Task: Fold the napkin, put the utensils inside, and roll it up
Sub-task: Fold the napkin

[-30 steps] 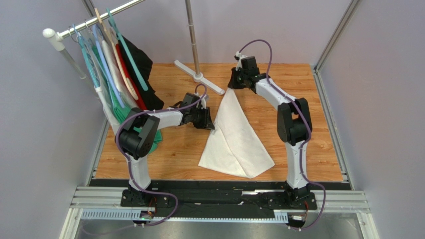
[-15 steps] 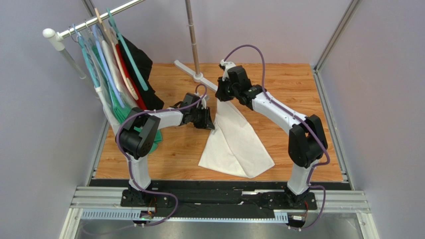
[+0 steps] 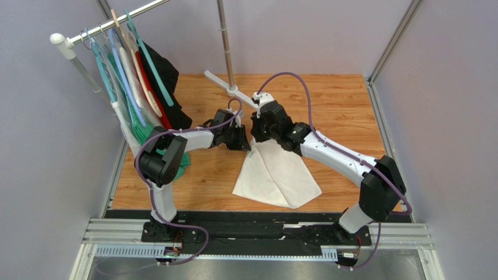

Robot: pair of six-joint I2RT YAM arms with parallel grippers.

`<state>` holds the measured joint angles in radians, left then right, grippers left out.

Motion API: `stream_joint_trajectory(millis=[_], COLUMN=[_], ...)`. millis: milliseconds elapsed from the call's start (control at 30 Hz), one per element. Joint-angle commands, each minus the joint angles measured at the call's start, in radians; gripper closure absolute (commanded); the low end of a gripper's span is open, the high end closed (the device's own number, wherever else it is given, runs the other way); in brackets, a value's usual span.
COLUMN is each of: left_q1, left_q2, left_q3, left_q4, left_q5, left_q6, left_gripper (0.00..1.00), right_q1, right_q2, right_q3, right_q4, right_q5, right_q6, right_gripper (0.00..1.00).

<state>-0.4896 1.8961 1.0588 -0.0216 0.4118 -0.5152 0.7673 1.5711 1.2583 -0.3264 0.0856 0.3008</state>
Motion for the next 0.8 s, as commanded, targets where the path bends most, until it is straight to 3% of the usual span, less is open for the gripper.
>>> stream_joint_trajectory(millis=[0,233,533,767], left_q1=[0.006,0.008,0.028,0.046], left_q2=[-0.012,-0.083,-0.314,-0.379], left_q3=[-0.014,-0.069,-0.201,-0.26], left_q4=[0.053,0.051,0.026,-0.018], left_q5=[0.001,-0.014,-0.068,-0.082], left_q6=[-0.002,-0.009,-0.023,-0.019], left_gripper=[0.68,0.68,0.63,0.63], right_q1=[0.058,0.159,0.242,0.311], right_q2=[-0.06,-0.051,-0.025,0.018], right_q3=[-0.049,-0.097,-0.111,-0.143], right_q4=[0.03,0.041,0.053,0.078], right_q5=[0.057,0.108,0.166,0.203], right_q6=[0.061,0.107,0.13,0.135], right_gripper=[1.0,1.0,1.0,1.0])
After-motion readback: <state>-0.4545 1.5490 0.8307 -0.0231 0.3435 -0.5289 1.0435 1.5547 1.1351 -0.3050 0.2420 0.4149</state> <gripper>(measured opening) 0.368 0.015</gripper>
